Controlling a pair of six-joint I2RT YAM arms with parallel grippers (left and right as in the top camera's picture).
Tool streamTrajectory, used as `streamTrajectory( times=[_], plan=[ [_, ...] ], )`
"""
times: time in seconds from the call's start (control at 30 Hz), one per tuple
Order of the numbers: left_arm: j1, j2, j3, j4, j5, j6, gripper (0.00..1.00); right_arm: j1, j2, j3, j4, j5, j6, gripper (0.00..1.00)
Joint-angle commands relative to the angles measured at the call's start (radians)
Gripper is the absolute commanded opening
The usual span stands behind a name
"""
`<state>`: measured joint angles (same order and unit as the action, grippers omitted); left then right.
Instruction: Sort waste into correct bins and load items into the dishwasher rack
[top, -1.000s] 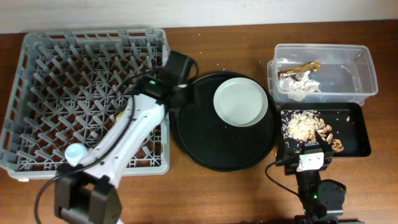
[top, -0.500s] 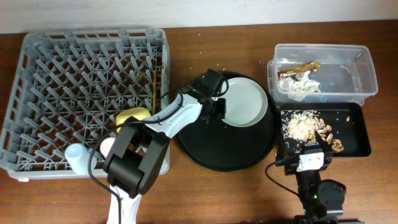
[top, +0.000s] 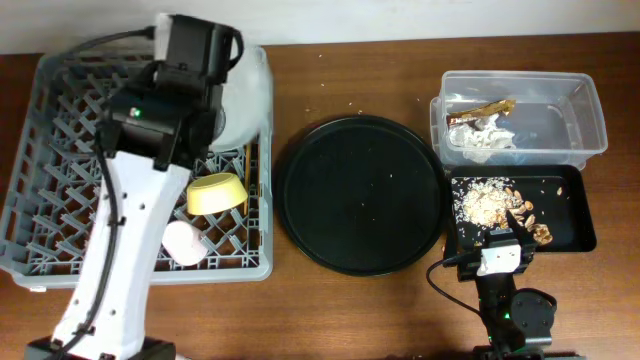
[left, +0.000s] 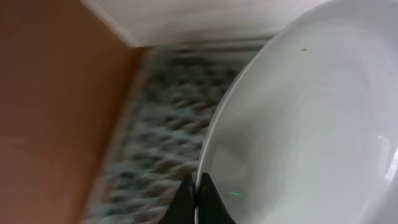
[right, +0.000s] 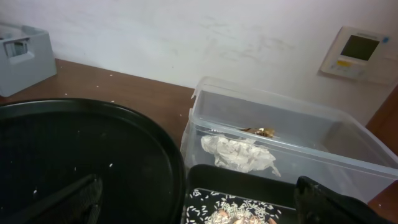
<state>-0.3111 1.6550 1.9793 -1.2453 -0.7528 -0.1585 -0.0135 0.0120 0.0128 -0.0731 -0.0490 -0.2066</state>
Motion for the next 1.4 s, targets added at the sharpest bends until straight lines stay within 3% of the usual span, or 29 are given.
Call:
streamTrajectory(
  times=[0.0, 0.1, 0.2, 0.4, 0.43, 0.47, 0.53, 0.6, 0.77, 0.83, 0.93, 1.1, 1.27, 1.37],
  plan=[
    [0.027, 0.042, -0.081, -0.024, -0.321, 0.059, 0.00, -0.007, -0.005, -0.007, -0.001, 0.002, 0.005, 0.98],
    [0.066, 0.060, -0.263, 0.040, -0.451, 0.058, 0.00, -0.007, -0.005, -0.007, -0.001, 0.002, 0.005, 0.98],
    [0.106, 0.066, -0.456, 0.227, -0.509, 0.059, 0.00, -0.007, -0.005, -0.007, -0.001, 0.002, 0.005, 0.98],
    [0.112, 0.067, -0.546, 0.340, -0.383, 0.059, 0.01, -0.007, -0.005, -0.007, -0.001, 0.002, 0.005, 0.98],
    [0.111, 0.067, -0.545, 0.340, -0.326, 0.059, 0.16, -0.007, -0.005, -0.007, -0.001, 0.002, 0.005, 0.98],
    [0.110, 0.062, -0.545, 0.335, -0.256, 0.059, 0.61, -0.007, -0.005, -0.007, -0.001, 0.002, 0.005, 0.98],
    [0.105, 0.035, -0.536, 0.320, -0.140, 0.058, 0.72, -0.007, -0.005, -0.007, -0.001, 0.002, 0.005, 0.98],
    [0.104, -0.048, -0.504, 0.276, 0.096, 0.050, 0.99, -0.007, -0.005, -0.007, -0.001, 0.002, 0.005, 0.99],
    [0.104, -0.393, -0.484, 0.199, 0.640, 0.025, 0.99, -0.007, -0.005, -0.007, -0.001, 0.002, 0.005, 0.98],
    [0.104, -0.493, -0.484, 0.192, 0.752, 0.025, 0.99, -0.007, -0.005, -0.007, -0.001, 0.002, 0.005, 0.98],
    [0.105, -0.641, -0.484, 0.065, 0.673, 0.033, 0.99, -0.007, -0.005, -0.007, -0.001, 0.002, 0.005, 0.98],
    [0.121, -0.871, -0.586, 0.105, 0.435, -0.080, 0.99, -0.007, -0.005, -0.007, -0.001, 0.002, 0.005, 0.98],
    [0.270, -1.273, -1.123, 0.525, 0.529, -0.080, 0.99, -0.007, -0.005, -0.007, -0.001, 0.002, 0.005, 0.98],
    [0.283, -1.474, -1.400, 0.726, 0.563, -0.080, 0.99, -0.007, -0.005, -0.007, -0.001, 0.002, 0.005, 0.98]
  ],
)
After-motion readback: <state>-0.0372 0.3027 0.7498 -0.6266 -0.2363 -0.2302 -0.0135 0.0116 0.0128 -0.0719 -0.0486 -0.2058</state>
